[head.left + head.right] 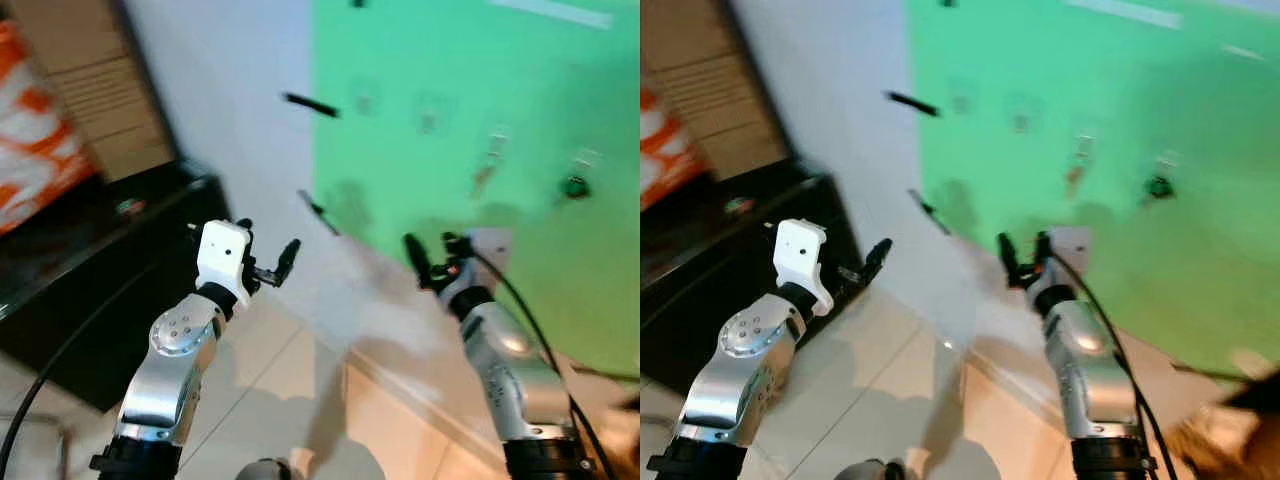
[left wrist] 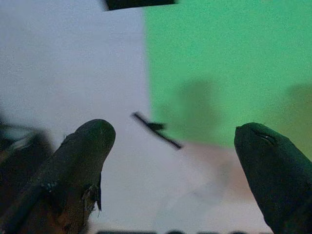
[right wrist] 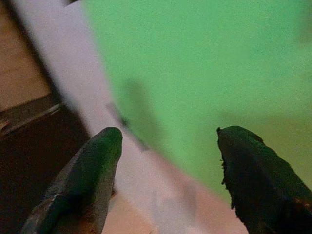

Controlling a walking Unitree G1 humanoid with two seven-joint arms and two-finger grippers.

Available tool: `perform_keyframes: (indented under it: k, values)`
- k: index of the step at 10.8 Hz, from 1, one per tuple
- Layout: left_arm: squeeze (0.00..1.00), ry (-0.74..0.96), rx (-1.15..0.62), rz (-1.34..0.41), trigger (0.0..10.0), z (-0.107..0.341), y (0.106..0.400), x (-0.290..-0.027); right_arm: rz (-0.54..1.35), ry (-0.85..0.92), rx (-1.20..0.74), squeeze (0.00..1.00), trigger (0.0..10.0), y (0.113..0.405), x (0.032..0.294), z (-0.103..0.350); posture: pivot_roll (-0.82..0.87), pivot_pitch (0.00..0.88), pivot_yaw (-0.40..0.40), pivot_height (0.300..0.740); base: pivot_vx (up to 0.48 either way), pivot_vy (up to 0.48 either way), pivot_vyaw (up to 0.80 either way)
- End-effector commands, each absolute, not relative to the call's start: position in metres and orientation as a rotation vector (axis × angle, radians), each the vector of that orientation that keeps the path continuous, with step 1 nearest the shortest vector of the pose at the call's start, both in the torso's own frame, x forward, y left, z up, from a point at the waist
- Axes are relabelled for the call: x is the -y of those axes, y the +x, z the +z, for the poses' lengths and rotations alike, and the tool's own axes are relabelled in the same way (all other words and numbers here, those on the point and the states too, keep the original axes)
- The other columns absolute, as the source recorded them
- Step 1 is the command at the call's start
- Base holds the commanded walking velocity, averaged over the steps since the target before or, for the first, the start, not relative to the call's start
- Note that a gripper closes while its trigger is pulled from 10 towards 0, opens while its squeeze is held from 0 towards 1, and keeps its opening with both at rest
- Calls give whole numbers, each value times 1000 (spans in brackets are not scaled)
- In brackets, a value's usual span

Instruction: Hang keys on a hook

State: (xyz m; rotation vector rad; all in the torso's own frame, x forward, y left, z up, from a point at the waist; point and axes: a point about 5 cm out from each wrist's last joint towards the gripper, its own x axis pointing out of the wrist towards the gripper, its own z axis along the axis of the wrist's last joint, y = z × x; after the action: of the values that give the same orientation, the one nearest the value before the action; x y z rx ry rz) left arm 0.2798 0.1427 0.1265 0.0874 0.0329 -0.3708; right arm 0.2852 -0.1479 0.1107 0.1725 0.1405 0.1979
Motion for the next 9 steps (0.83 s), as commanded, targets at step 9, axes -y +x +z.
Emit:
perform_keyframes:
  k: [9]
  values:
    - [0, 103, -25, -287, 10000, 125, 283, -151, 218, 173, -194, 1000, 10000, 285, 147, 110, -50, 0, 50, 740, 112, 0, 792]
